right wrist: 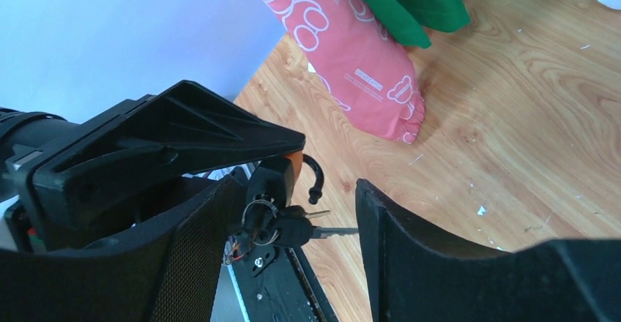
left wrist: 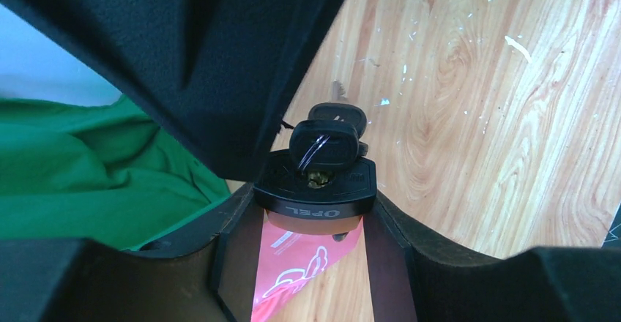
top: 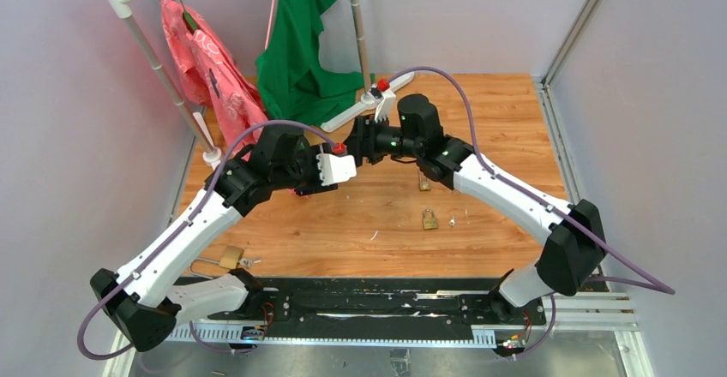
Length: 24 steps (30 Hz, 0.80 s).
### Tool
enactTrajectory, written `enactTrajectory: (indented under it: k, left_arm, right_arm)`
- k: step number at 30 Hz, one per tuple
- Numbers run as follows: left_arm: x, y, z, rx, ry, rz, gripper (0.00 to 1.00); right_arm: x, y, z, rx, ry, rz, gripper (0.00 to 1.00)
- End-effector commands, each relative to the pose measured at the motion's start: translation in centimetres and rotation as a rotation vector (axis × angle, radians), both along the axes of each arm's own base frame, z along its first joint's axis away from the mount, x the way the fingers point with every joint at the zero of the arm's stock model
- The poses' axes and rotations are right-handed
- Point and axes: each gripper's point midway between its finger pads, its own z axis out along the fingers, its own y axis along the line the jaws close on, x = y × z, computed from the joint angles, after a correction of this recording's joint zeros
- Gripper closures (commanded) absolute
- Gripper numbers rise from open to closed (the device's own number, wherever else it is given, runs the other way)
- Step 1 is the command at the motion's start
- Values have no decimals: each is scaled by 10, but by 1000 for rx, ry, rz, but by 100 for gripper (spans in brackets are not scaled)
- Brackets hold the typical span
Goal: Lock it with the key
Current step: Pick up the lock from the center of the board, then lock the lock.
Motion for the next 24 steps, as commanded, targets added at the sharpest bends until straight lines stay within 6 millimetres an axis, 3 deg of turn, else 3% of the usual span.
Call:
enactTrajectory:
  k: [1,9,13,16,20,23,24]
  left_arm:
    - [13,-8,24,-51,-70,22,100]
    - [16,-16,34,-145,-54,70,100]
    - [13,-19,32,-160,-31,67,100]
    - [12,-18,31,-160,-29,63,100]
    - [11,-18,32,-164,-30,61,100]
    - [5,-19,30,-171,-15,44,100]
    - [0,-21,28,-172,5,25,86]
  right_arm:
    - [-20,10,4,-25,-12,108,35]
    - [-30,21,-22,-104,38,160,34]
    - [-23,26,-30,-108,56,131,39]
    - [-20,31,-27,-83,48,128,54]
    - [-16,29,-26,-73,36,101,95]
    - [-13,23,-28,-66,48,99,100]
    - [-12,20,-26,-54,54,102,100]
